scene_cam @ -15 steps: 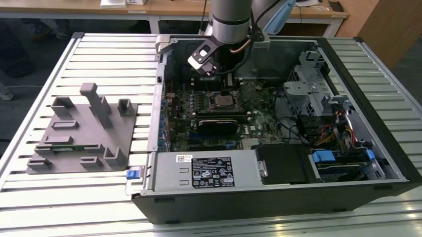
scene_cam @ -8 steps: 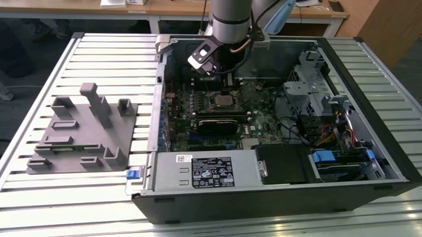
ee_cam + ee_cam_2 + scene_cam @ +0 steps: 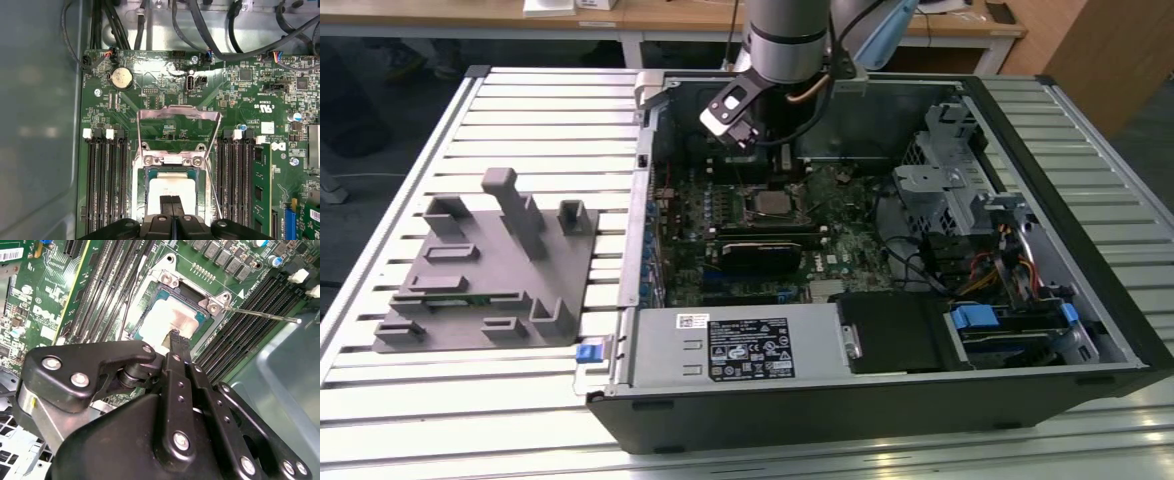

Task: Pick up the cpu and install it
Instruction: 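Close the cpu cover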

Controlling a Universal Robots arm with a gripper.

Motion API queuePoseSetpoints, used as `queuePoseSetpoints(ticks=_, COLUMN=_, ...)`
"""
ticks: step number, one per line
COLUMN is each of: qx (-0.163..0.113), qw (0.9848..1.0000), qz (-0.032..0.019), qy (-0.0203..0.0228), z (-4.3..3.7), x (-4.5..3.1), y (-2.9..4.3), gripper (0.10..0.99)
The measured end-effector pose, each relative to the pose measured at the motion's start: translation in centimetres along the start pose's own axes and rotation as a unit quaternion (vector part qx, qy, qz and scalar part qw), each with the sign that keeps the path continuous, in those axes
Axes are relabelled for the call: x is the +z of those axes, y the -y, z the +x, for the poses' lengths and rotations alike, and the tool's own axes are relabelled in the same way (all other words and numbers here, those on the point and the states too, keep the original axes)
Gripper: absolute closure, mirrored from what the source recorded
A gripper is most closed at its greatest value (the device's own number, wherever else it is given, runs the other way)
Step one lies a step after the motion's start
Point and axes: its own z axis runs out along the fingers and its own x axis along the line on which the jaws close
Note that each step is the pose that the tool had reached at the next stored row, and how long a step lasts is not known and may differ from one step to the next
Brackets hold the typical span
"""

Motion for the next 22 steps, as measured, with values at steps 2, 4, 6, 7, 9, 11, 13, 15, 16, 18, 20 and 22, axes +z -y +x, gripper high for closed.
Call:
queuePoseSetpoints(ticks=2, qx=0.000, qw=1.0000, qz=0.0000, qy=0.0001, z=0.00, x=-0.36, y=-0.02, gripper=0.980)
queuePoseSetpoints(ticks=4, qx=0.000, qw=1.0000, qz=0.0000, qy=0.0001, z=-0.01, x=-0.83, y=-0.04, gripper=0.980)
queuePoseSetpoints(ticks=6, qx=0.000, qw=1.0000, qz=0.0000, qy=0.0000, z=-0.01, x=-1.34, y=-0.06, gripper=0.980)
queuePoseSetpoints(ticks=7, qx=0.000, qw=1.0000, qz=0.0000, qy=0.0000, z=-0.01, x=-1.62, y=-0.07, gripper=0.980)
queuePoseSetpoints(ticks=9, qx=0.000, qw=1.0000, qz=0.0001, qy=-0.0001, z=-0.01, x=-2.12, y=-0.10, gripper=0.980)
queuePoseSetpoints(ticks=11, qx=0.000, qw=1.0000, qz=0.0001, qy=-0.0002, z=-0.19, x=-2.24, y=-0.11, gripper=0.980)
queuePoseSetpoints(ticks=13, qx=0.000, qw=1.0000, qz=0.0003, qy=0.0000, z=-0.63, x=-2.25, y=-0.10, gripper=0.980)
queuePoseSetpoints(ticks=15, qx=0.000, qw=1.0000, qz=0.0002, qy=0.0000, z=-0.92, x=-2.24, y=-0.10, gripper=0.980)
queuePoseSetpoints(ticks=16, qx=0.000, qw=1.0000, qz=0.0002, qy=0.0000, z=-0.93, x=-2.24, y=-0.10, gripper=0.980)
queuePoseSetpoints(ticks=18, qx=0.000, qw=1.0000, qz=0.0002, qy=0.0002, z=-0.93, x=-2.24, y=-0.10, gripper=0.980)
queuePoseSetpoints(ticks=20, qx=0.000, qw=1.0000, qz=0.0002, qy=0.0004, z=-0.94, x=-2.24, y=-0.10, gripper=0.980)
queuePoseSetpoints(ticks=22, qx=0.000, qw=1.0000, qz=0.0002, qy=0.0004, z=-0.94, x=-2.24, y=-0.17, gripper=0.980)
